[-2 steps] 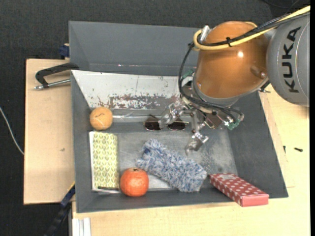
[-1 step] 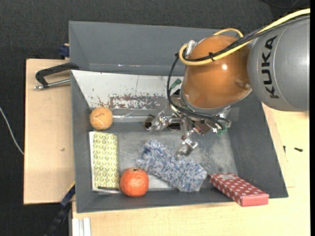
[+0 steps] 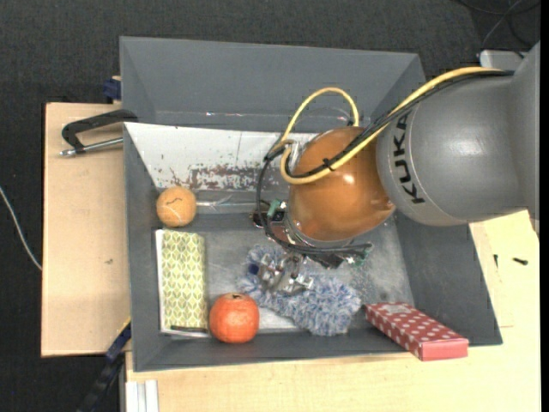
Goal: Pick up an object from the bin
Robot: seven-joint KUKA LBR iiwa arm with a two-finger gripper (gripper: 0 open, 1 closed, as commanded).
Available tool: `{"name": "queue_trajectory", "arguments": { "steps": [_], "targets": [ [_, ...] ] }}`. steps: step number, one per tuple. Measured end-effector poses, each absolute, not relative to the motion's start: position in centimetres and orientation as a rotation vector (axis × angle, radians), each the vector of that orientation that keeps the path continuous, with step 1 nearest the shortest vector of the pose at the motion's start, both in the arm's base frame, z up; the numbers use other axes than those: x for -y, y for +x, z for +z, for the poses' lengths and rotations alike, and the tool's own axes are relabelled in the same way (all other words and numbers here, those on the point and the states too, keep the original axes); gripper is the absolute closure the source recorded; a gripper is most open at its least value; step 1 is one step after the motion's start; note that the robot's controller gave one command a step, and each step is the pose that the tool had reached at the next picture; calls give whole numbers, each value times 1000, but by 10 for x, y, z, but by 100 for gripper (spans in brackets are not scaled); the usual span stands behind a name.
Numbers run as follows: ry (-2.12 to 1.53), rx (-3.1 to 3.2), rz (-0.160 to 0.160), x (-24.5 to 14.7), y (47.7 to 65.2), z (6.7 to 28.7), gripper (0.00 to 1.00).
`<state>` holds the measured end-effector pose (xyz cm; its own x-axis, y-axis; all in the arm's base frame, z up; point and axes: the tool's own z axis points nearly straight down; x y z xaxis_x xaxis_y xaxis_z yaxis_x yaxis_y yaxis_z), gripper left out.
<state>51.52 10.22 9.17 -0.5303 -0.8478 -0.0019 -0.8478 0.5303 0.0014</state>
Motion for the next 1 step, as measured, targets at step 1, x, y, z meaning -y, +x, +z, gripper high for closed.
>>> {"name": "queue_trajectory", "arguments": {
  "steps": [1],
  "targets": [
    [-1522,-2747,3,-102,515,92,100]
  ]
}}
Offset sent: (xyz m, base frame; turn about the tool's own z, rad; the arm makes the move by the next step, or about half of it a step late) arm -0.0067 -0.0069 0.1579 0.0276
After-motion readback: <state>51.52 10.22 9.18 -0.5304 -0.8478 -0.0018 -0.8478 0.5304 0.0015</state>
